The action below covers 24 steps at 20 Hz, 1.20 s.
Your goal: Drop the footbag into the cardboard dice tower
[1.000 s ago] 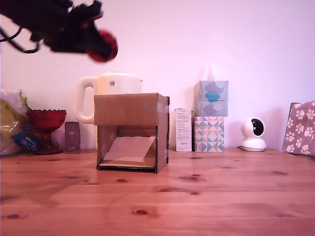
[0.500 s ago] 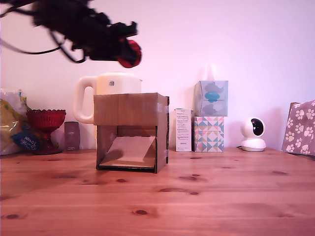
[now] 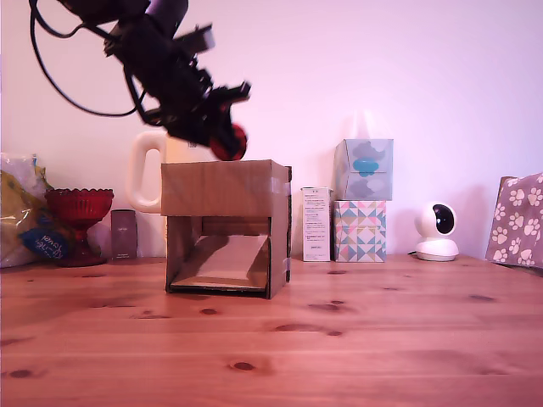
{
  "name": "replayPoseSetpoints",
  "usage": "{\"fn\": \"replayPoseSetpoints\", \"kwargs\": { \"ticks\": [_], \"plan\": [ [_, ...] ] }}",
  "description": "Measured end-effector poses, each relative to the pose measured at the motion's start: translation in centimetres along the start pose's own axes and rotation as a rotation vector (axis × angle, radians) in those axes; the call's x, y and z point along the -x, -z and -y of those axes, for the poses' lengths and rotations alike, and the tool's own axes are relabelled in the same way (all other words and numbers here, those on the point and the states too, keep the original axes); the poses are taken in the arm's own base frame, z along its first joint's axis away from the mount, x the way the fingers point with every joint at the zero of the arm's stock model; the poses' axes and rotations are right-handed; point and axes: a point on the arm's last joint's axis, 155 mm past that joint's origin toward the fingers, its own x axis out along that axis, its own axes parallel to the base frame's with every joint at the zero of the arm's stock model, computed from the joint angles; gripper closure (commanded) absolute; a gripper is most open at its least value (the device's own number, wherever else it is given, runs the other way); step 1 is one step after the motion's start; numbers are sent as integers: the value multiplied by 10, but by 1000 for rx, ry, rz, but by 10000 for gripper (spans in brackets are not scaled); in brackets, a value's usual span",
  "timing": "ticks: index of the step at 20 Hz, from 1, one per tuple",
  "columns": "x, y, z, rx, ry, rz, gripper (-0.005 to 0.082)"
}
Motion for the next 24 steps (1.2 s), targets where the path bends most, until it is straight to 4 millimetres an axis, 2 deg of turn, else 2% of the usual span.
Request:
{"fn": "replayPoseSetpoints", "kwargs": {
  "ticks": [1,3,4,5,8,9,10,11,13,16,19,24],
  "plan": [
    [1,-2,-1,0,-1,2,449],
    [2,-7,0,-1,0,11,66],
    [3,-10,0,-2,-2,15,-34],
    [5,-12,0,-3,-3,14,-8],
    [11,-12,2,-15,-5,-30,-8],
    [14,-11,3,-13,-5,-47,13],
    [16,-13,3,-12,-5,-53,94],
    [18,-13,4,-11,-3,-63,250],
    [20,-4,9,-7,26,-103,734],
    [22,7,24,0,106,-144,793],
    [32,-2,29,-11,115,-112,793],
    [96,-39,41,-69,115,156,793]
  ]
}}
